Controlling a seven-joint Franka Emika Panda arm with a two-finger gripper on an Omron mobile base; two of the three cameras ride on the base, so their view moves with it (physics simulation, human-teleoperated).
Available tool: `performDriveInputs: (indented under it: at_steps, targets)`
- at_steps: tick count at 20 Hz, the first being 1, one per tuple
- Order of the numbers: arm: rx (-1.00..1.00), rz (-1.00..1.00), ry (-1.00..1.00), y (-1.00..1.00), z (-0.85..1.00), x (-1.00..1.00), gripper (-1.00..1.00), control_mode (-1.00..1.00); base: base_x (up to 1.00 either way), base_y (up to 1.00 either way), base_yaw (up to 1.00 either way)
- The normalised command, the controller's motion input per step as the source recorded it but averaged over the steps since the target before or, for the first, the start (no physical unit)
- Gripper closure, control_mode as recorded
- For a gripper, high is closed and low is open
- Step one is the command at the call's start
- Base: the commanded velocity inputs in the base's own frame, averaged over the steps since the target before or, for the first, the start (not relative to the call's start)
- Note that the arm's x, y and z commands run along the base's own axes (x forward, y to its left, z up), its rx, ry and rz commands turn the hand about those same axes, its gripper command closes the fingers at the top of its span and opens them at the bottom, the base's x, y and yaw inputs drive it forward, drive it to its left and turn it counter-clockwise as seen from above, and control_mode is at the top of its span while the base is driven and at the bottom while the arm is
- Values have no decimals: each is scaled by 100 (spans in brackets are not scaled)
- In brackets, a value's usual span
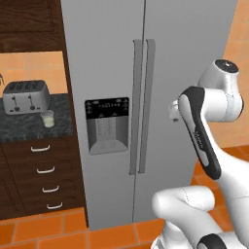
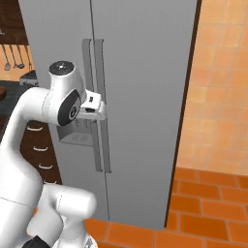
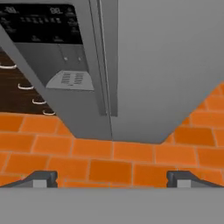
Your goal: Grab a lemon wedge from the fridge and one ice cube from the ice bowl, and put them in the glass of lemonade.
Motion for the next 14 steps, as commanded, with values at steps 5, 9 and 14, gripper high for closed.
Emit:
performDriveInputs:
  at_steps: [5,9,14]
  targets:
    - [-1,0,-30,6,0,80,-100,-100,0,0,0]
    - [0,0,-27,13,0,92,-100,-100,0,0,0]
    - [0,0,-11,16,-15,100,-100,-100,0,0,0]
